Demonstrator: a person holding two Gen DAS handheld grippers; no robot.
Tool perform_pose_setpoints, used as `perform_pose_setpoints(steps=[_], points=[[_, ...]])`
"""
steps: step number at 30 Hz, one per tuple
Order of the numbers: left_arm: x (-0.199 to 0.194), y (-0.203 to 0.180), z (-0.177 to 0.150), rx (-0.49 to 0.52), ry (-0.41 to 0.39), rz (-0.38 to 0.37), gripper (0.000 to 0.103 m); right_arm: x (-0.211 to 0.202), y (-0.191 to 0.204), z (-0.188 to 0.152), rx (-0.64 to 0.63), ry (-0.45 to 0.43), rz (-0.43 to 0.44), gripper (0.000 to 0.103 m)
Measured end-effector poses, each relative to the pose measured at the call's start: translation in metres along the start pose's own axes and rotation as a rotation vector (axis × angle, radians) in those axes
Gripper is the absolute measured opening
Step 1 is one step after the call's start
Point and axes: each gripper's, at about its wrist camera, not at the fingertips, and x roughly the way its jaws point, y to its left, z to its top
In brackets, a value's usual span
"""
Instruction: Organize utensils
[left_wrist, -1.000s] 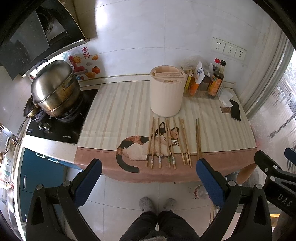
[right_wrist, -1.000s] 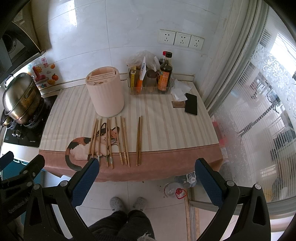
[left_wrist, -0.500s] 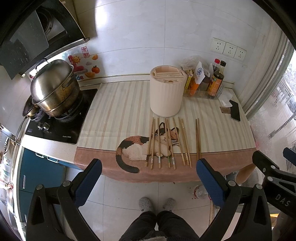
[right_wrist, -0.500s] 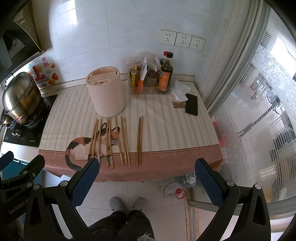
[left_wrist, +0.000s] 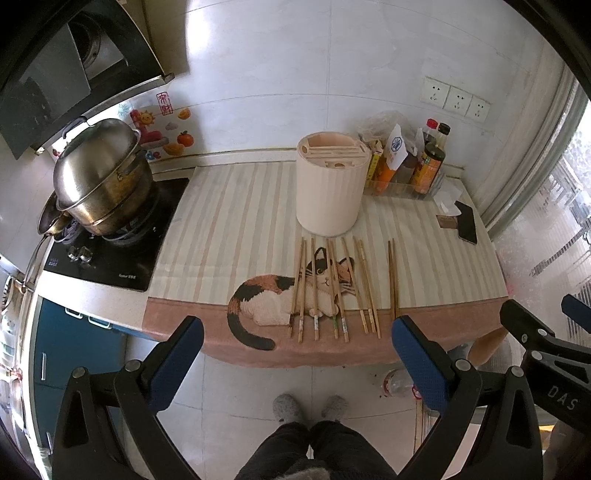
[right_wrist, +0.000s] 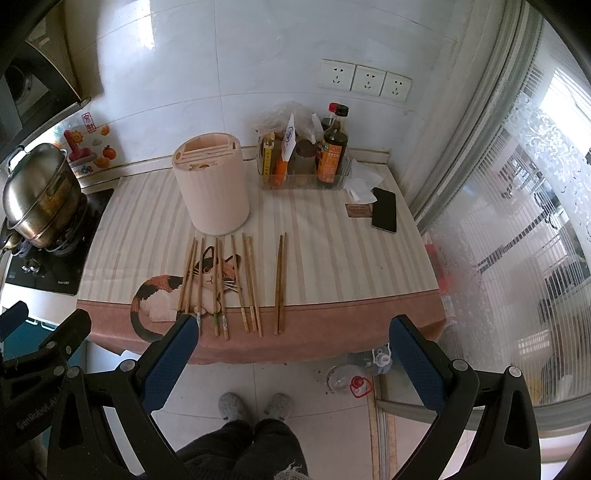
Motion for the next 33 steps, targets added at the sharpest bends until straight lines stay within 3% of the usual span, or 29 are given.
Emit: perform_pose_setpoints(steps=[5,11,16,18,20,23,27,33], points=[[0.024,0.011,0.021,0.010,-0.070,0.016,0.103,0.006,-0.002,0.006,0.042,-0.009,0.001,0.103],[0.094,0.034,0.040,0.002,-0.069,0.062,0.103,0.046,-0.002,0.015,0.125,-0.027,-0.002,0.103],[0.169,0.048,0.050,-0.003,0.040,0.098,0.103,0.108,-0.013,0.020,0.167,0.024,-0.054,0.102],[0.202,0.055,0.051,-0.020,0.110,0.090,0.103,0.136,-0.016,0.022,0.167,0.057,-0.057,0.096],[0.237,0.060,0.049,-0.047,0.192,0.073,0.102,0.167,-0.018,0.024,0.168,0.102,-0.052,0.080],[0.284,0.061,0.043,-0.076,0.310,0.039,0.090,0.218,-0.022,0.027,0.165,0.179,0.010,0.068],[0.331,0.046,0.034,-0.068,0.424,0.003,0.058,0.286,-0.026,0.028,0.155,0.302,0.084,0.052],[0.369,0.028,0.028,-0.033,0.504,0.022,0.050,0.358,-0.030,0.034,0.128,0.434,0.148,0.049]])
